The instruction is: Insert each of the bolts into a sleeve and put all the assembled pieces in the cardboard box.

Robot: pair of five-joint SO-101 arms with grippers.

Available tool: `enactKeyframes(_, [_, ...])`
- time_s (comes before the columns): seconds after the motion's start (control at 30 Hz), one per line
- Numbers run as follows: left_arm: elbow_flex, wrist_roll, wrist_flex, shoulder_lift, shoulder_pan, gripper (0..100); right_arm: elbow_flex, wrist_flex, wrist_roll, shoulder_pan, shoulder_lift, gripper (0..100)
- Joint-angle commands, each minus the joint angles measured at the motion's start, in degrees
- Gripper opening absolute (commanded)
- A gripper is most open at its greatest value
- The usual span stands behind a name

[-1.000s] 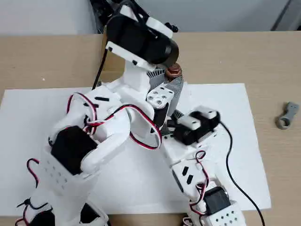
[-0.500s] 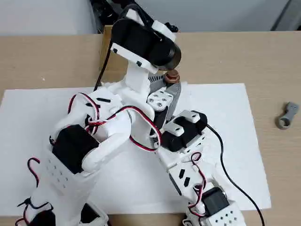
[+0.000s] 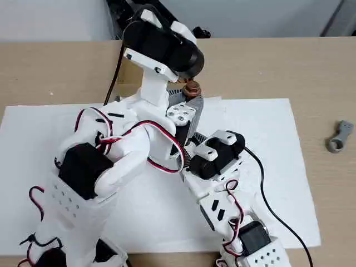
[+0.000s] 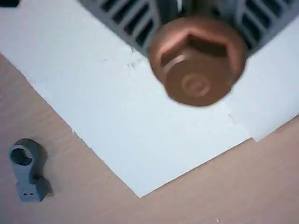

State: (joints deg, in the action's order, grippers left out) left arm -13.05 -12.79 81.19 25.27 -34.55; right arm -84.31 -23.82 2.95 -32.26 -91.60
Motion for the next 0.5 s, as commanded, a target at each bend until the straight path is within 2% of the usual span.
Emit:
enactKeyframes(0.0, [-1.7,0.0,-2.8,0.0,0.3,1,0.4,-0.2,-0.4,-0.6,-0.1,0.5])
enactKeyframes(0.47, [8.9,-0.2,-10.1,0.4,0.4,1,0.5,-0.2,-0.4,-0.6,-0.1,0.4])
